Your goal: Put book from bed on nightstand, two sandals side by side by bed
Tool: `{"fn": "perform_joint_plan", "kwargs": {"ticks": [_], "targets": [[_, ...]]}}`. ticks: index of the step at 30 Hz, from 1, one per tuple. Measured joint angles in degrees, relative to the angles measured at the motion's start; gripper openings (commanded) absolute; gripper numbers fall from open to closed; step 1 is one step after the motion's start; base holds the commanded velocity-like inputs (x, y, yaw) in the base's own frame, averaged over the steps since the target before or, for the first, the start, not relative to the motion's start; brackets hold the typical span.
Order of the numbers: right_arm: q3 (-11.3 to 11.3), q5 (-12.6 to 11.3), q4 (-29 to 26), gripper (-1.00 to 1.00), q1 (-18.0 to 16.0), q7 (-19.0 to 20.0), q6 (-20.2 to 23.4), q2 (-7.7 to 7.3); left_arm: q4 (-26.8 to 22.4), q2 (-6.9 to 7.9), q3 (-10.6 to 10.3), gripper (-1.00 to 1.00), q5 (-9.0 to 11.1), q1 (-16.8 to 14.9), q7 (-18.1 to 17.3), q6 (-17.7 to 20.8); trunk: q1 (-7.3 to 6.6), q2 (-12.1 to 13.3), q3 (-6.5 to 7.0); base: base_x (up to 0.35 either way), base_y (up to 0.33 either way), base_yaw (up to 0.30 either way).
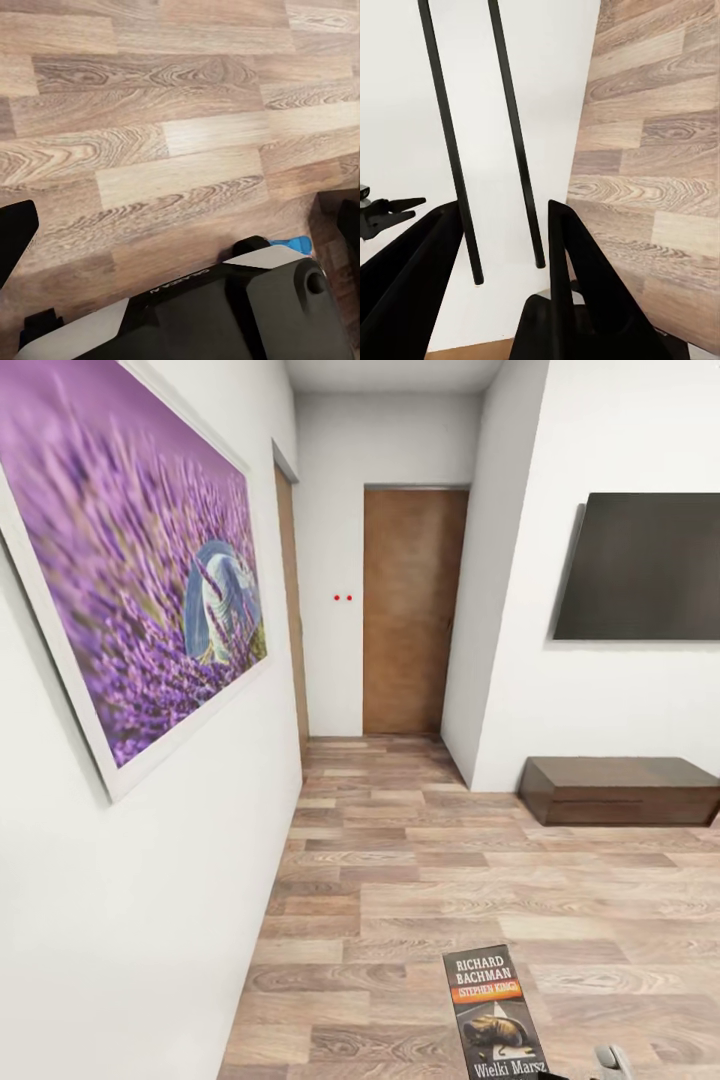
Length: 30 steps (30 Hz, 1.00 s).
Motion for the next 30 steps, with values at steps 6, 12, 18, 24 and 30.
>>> {"fn": "perform_joint_plan", "kwargs": {"ticks": [6, 12, 18, 24, 30], "targets": [[0.00, 0.00, 0.00, -1.00, 0.00, 0.00, 0.00, 0.00, 0.00, 0.00, 0.00, 1.00, 0.00, 0.00, 0.00, 0.00, 0.00, 0.00, 0.00, 0.328, 0.000, 0.000], [0.06, 0.01, 0.00, -1.00, 0.00, 0.06, -0.04, 0.00, 0.00, 0.00, 0.00, 1.00, 0.00, 0.00, 0.00, 0.00, 0.00, 0.00, 0.00, 0.331, 0.000, 0.000], [0.13, 0.03, 0.05, -1.00, 0.01, -0.10, 0.01, 0.00, 0.00, 0.00, 0.00, 1.00, 0.00, 0.00, 0.00, 0.00, 0.00, 0.00, 0.00, 0.331, 0.000, 0.000], [0.15, 0.03, 0.07, -1.00, 0.01, -0.17, 0.01, 0.00, 0.00, 0.00, 0.00, 1.00, 0.00, 0.00, 0.00, 0.00, 0.00, 0.00, 0.00, 0.331, 0.000, 0.000], [0.19, -0.04, 0.00, -1.00, 0.00, -0.33, 0.01, 0.00, 0.00, 0.00, 0.00, 1.00, 0.00, 0.00, 0.00, 0.00, 0.00, 0.00, 0.00, 0.331, 0.000, 0.000]]}}
